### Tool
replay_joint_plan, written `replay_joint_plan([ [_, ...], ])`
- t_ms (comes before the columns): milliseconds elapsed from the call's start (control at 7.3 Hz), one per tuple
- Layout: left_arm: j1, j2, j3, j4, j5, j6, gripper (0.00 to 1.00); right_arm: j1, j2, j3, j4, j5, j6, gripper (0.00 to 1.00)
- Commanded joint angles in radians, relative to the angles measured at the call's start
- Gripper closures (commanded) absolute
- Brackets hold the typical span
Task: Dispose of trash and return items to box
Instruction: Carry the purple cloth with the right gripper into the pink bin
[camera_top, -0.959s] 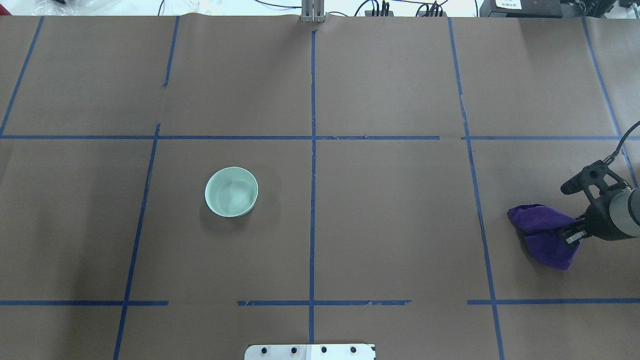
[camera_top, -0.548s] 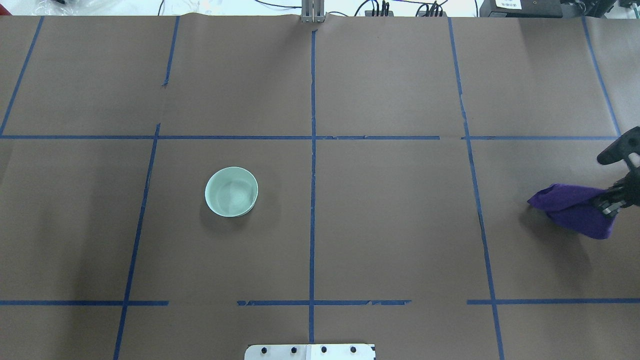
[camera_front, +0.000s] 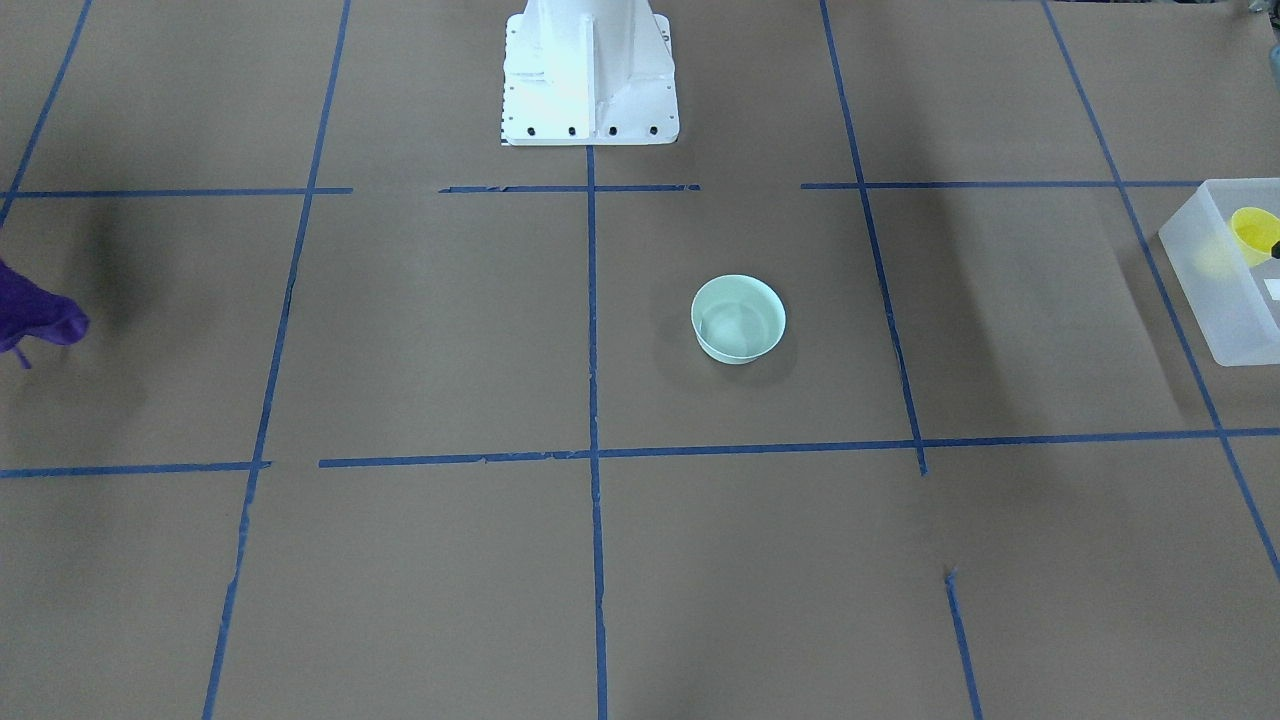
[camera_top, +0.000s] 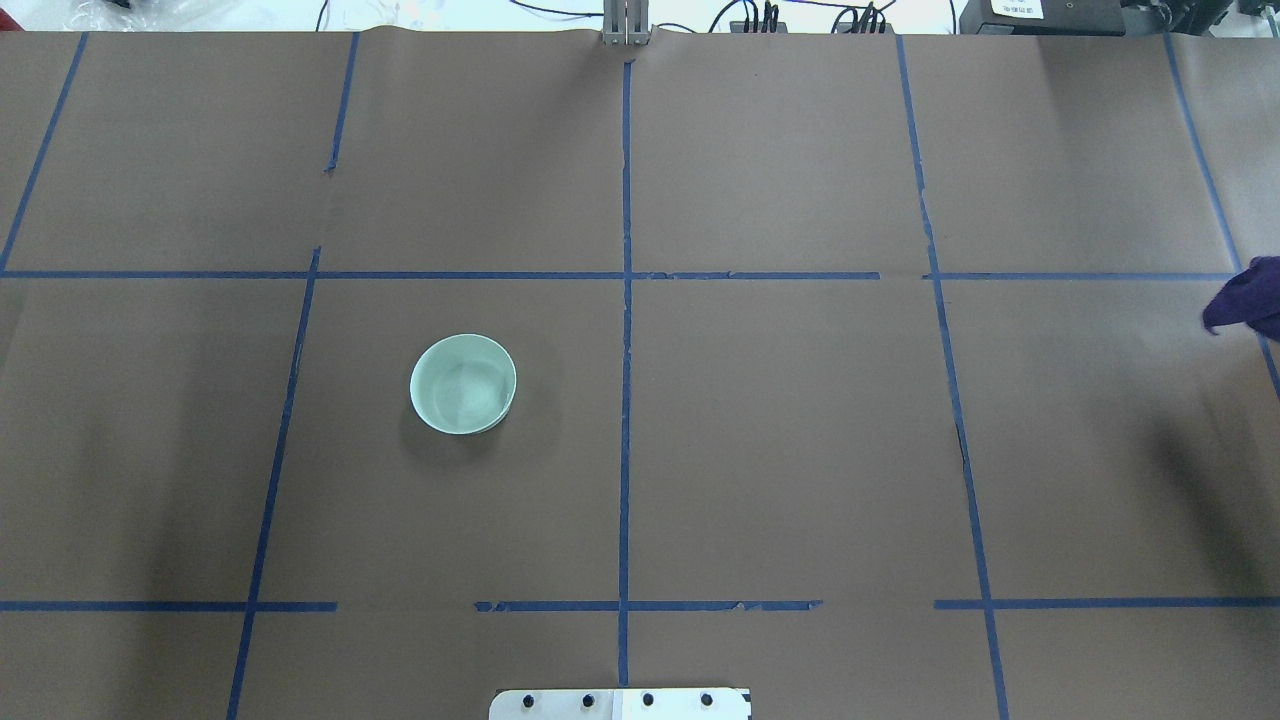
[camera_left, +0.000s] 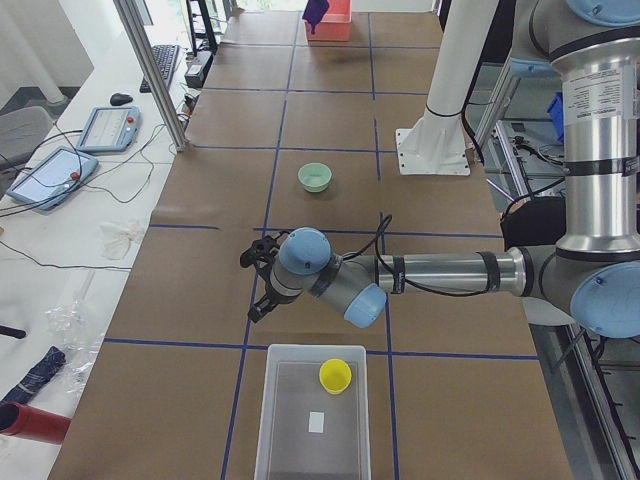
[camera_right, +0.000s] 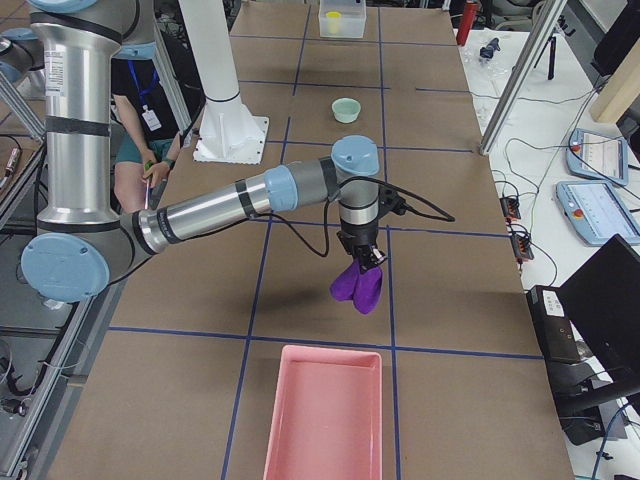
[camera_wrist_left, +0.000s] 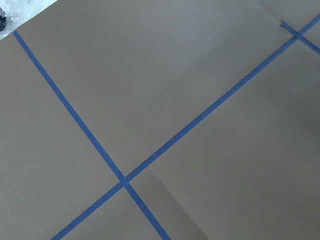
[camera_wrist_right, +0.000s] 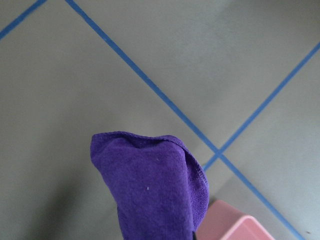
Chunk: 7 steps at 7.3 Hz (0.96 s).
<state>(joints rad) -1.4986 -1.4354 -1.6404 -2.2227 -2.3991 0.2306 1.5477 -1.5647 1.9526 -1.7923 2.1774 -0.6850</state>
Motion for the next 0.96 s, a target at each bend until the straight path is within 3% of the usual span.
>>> replay_joint_plan([
  [0,0.001,-0.014,-0.013,0.0,0.0,-0.06,0.0,0.193,0.097,-0.246,-0.078,0.001,-0.363,1.0],
  [137,0.001,-0.014,-0.034,0.0,0.002,-0.103,0.0,0.218,0.047,-0.359,0.035,0.001,-0.376,0.85],
  [274,0.004,-0.023,-0.041,0.005,0.002,-0.135,0.0,0.236,-0.041,-0.432,0.17,0.013,-0.357,0.01],
  [548,0.017,-0.092,-0.067,0.037,0.009,-0.294,0.0,0.236,-0.09,-0.426,0.211,0.181,-0.033,0.0],
  [685,0.071,-0.111,-0.096,0.04,0.011,-0.423,0.0,0.232,-0.089,-0.417,0.241,0.238,0.133,0.0],
  [822,0.157,-0.135,-0.17,0.069,0.081,-0.602,0.0,0.227,-0.089,-0.387,0.313,0.246,0.315,0.01],
])
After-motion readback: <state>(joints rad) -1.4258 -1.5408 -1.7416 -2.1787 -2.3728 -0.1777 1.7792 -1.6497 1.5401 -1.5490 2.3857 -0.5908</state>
